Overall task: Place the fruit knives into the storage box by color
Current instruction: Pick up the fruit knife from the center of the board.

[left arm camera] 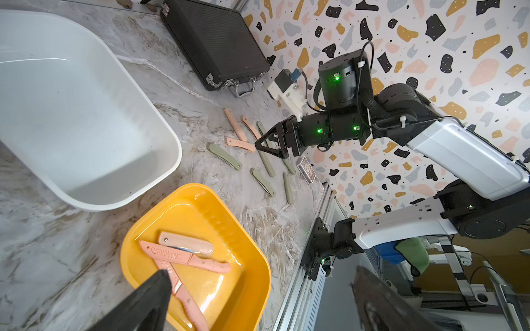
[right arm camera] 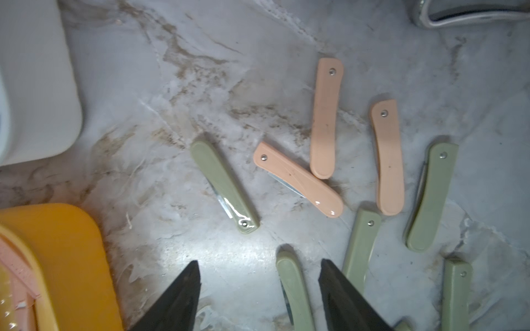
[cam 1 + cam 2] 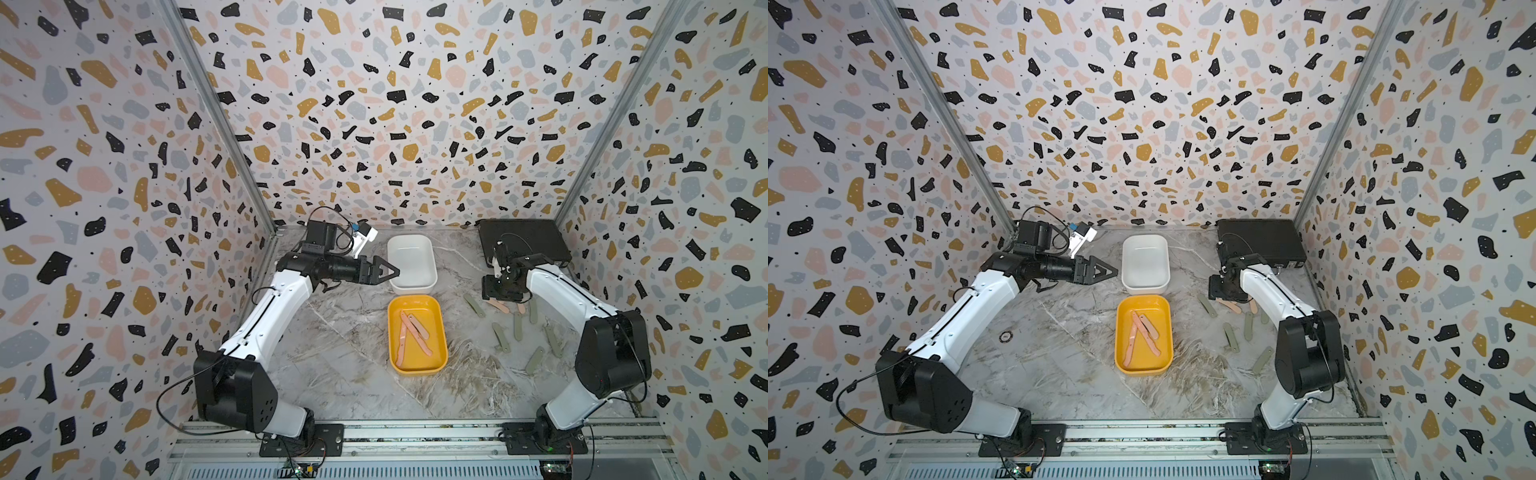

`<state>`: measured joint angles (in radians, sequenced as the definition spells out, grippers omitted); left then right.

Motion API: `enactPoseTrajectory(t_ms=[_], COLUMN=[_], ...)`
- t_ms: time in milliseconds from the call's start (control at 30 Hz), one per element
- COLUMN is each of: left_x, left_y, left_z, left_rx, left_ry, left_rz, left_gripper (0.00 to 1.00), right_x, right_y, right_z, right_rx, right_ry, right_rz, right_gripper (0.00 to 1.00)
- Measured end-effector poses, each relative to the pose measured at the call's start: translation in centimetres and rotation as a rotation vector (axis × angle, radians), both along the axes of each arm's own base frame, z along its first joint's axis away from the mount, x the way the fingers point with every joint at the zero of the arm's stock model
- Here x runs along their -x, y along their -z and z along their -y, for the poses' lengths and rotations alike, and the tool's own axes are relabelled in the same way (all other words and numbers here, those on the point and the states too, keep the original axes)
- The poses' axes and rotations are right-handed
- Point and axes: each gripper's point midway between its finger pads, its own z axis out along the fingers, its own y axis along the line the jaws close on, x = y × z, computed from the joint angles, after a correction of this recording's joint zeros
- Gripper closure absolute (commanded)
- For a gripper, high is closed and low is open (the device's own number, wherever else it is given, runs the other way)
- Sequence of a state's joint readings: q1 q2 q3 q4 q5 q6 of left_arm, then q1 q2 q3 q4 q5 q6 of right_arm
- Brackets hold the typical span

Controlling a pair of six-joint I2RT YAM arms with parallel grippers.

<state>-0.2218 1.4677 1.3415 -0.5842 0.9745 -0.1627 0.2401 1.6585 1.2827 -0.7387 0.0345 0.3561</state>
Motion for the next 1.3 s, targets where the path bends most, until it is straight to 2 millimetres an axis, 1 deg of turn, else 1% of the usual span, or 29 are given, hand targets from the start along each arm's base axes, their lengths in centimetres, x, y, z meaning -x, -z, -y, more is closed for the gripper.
enactPoseTrajectory(t_ms=[200,300,500,733,933,1167,1300], left_x=[-0.3,-0.3,-0.2,-0.2,-0.2,-0.2,-0.2], left_y=[0.6,1.0,1.7,1.8,1.8,1.9,1.9], left_z=[0.3,0.3,0.2,0.2,0.2,0.2,0.2], left_rx=[-0.004,-0.006,-0.010,-0.010,-0.012,-0.012,-0.012], left_ry=[-0.006,-0.007,-0.007,-0.008,-0.009,-0.009,-0.009], left_rz=[0.002,0.000,-0.015,-0.015,-0.014,-0.015,-0.015], left_gripper=[0.01,0.01,0.01,0.01,0.01,0.01,0.01], right_x=[-0.8,-1.1,-1.1,-1.0,-0.8,-1.1,-1.8], right_y=[2.5,3.7,5.8,7.3,8.9,9.0,9.0], right_z=[3.0,3.6,3.7,3.7,3.8,4.0,4.0], right_rx=[0.013,0.016,0.016,0.022,0.032,0.036,0.034], right_ry=[0.076,0.094,0.096,0.096,0.097,0.099,0.102], right_rz=[-0.052,-0.075,-0.115,-0.144,-0.181,-0.176,-0.171], right_gripper=[0.32,0.32,0.32,0.32,0.32,0.32,0.33])
